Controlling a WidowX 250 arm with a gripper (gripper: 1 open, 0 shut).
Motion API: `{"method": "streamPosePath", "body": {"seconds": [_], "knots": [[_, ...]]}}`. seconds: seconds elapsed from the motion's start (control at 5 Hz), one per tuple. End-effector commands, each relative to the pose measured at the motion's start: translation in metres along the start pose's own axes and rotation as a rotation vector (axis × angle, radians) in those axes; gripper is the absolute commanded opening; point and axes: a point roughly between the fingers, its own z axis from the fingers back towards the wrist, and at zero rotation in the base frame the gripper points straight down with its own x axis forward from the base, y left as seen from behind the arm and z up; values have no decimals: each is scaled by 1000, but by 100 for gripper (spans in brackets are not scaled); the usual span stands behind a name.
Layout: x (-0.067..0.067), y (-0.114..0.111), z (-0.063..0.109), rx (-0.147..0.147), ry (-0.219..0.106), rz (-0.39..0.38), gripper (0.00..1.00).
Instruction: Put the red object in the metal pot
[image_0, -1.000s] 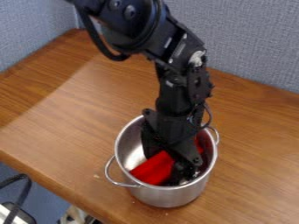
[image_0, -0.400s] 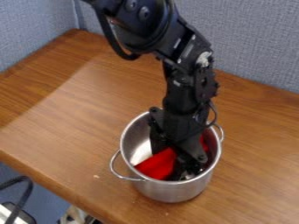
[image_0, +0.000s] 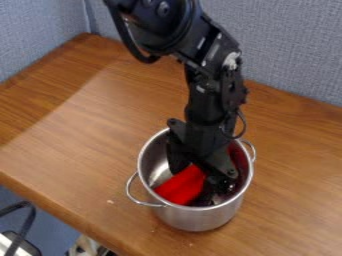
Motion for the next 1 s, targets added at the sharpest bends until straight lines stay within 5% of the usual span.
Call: {"method": "streamPosePath", "body": {"seconds": [0.0, 0.2, 0.4, 0.6, 0.8], "knots": [[11, 6, 3, 12, -35, 55, 0], [10, 10, 9, 20, -39, 59, 100], [9, 14, 12, 29, -39, 61, 0], [9, 17, 18, 36, -42, 64, 100], [14, 22, 17, 40, -43, 22, 0]]}}
